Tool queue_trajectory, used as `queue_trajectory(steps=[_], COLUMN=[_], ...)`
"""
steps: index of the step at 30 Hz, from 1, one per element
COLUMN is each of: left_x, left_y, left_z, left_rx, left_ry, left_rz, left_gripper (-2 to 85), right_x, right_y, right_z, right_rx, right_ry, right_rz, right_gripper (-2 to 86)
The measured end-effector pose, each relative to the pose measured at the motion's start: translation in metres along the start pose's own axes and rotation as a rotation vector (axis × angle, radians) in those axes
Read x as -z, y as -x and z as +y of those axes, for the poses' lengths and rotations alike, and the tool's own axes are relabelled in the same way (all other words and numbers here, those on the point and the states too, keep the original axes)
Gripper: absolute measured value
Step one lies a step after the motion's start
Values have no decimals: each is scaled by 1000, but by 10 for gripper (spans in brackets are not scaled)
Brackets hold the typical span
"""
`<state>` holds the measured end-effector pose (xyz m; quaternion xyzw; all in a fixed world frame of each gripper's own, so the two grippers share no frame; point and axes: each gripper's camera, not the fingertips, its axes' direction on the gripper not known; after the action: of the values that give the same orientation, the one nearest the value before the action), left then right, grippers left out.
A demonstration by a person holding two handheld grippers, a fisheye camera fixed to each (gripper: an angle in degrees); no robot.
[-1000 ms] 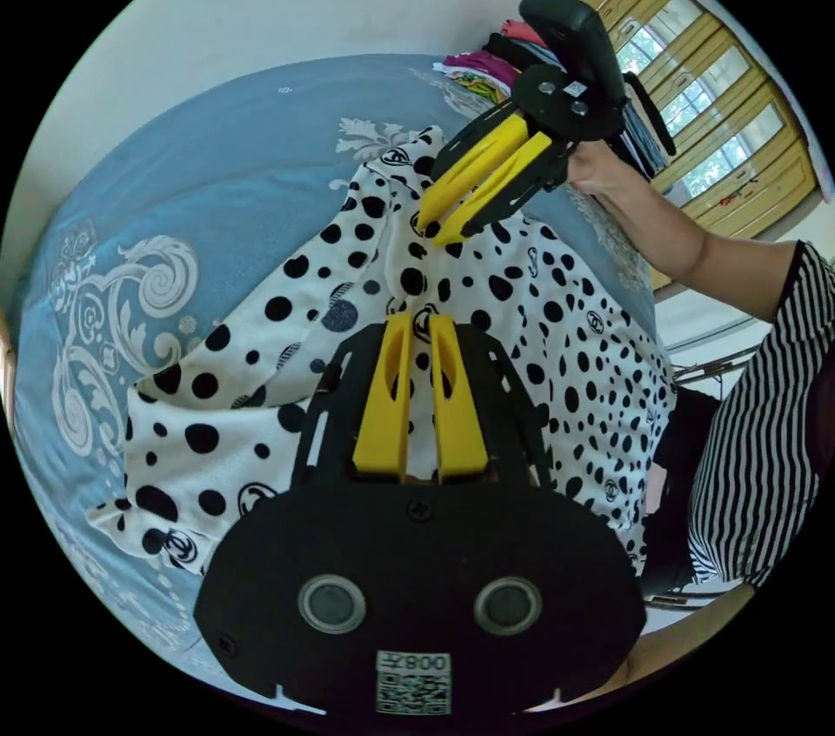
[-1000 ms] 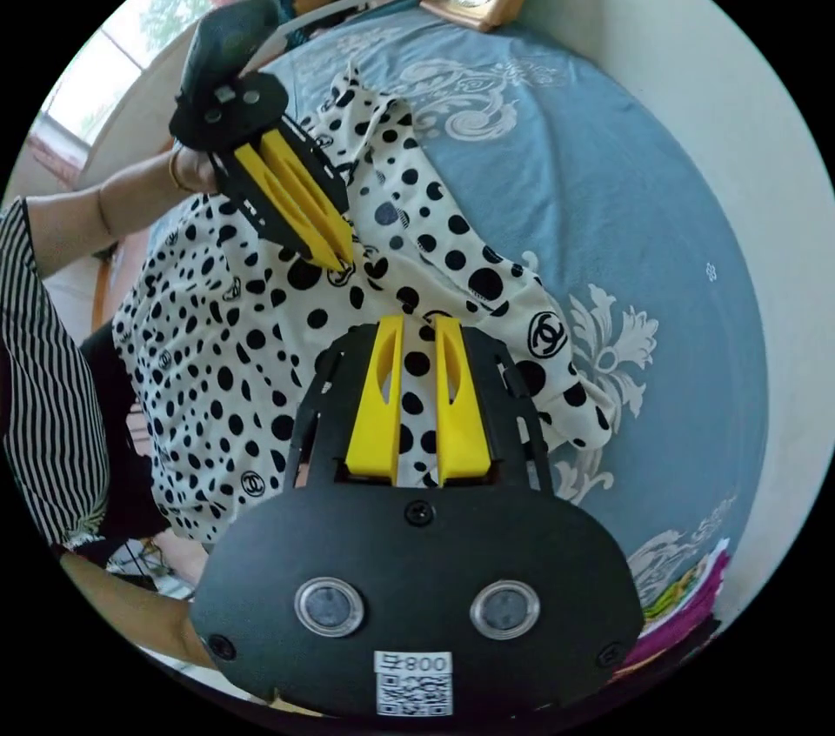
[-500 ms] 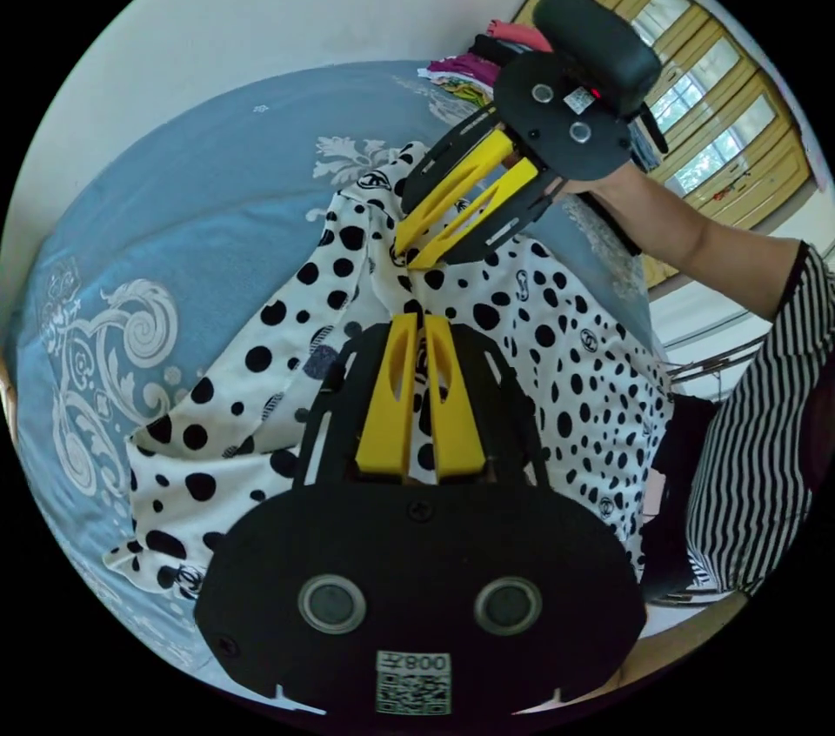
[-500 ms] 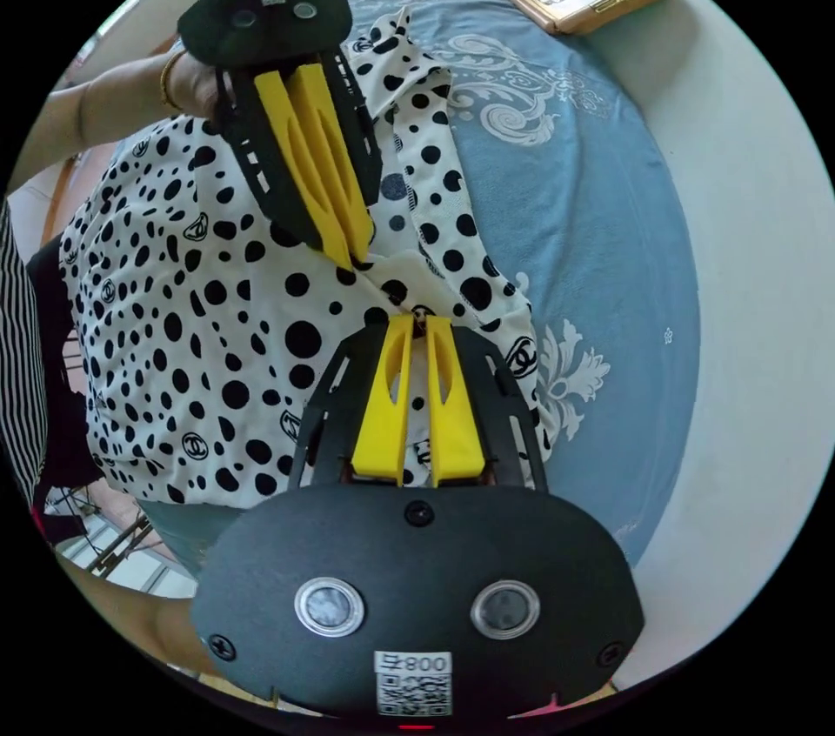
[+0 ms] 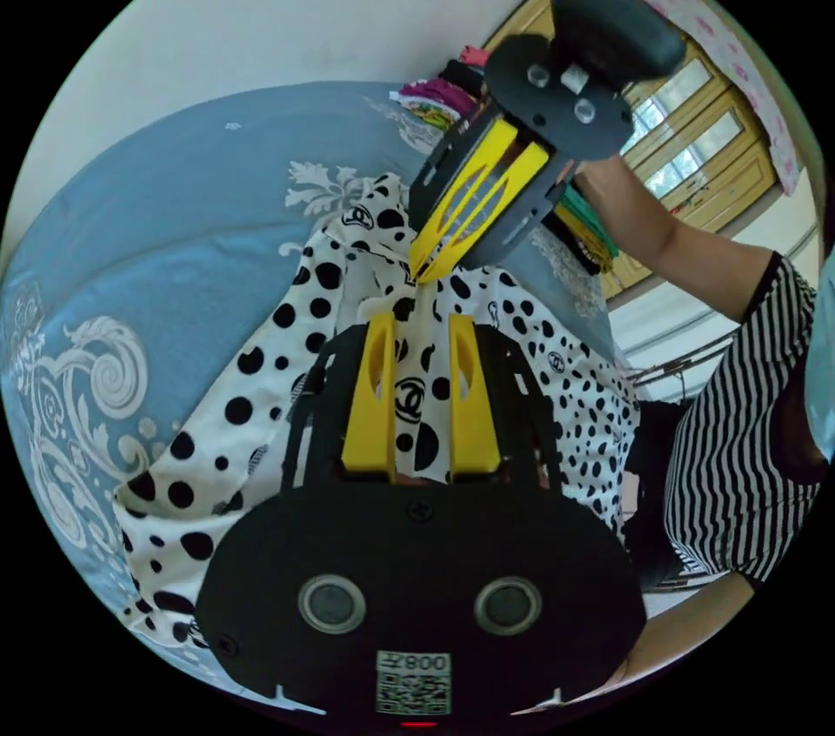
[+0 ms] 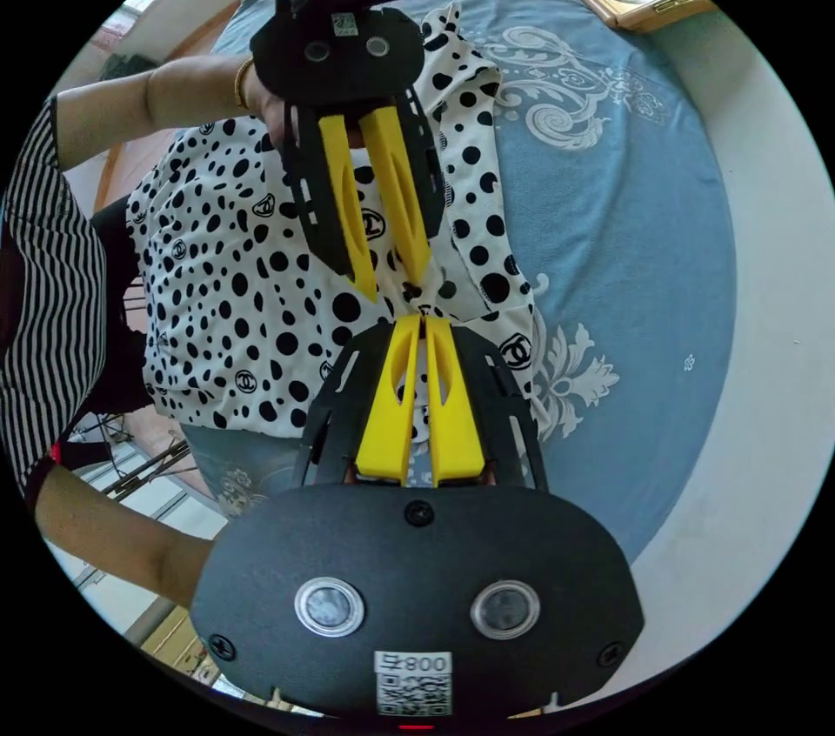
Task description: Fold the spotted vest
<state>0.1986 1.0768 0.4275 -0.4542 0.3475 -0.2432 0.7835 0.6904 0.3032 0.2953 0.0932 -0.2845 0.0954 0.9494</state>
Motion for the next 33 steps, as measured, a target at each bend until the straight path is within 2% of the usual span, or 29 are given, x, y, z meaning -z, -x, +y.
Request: queue_trajectory(steps=[5, 10, 16, 21, 27, 33], left_x=[-6, 12, 28, 39, 40, 43], left_y=[15, 60, 92, 117, 122, 135], left_z=[-2, 15, 30, 35, 30, 36], left_rx=[7, 120, 153, 202, 178, 177], left_ry=[47, -106, -178, -266, -161, -182], left_rz=[42, 287, 388, 448, 405, 547], left_gripper=[22, 25, 62, 46, 13, 17], right_x=[-1, 11, 12, 16, 20, 18], right_y=[-25, -42, -47, -60, -76, -87], right_z=[-13, -10, -4, 2, 11, 18], right_rx=[12, -42, -28, -50, -75, -82], right_ry=[57, -54, -63, -91, -117, -96], right_rz=[-124, -79, -57, -77, -132, -178], right_gripper=[8, 8, 7, 7, 7, 7])
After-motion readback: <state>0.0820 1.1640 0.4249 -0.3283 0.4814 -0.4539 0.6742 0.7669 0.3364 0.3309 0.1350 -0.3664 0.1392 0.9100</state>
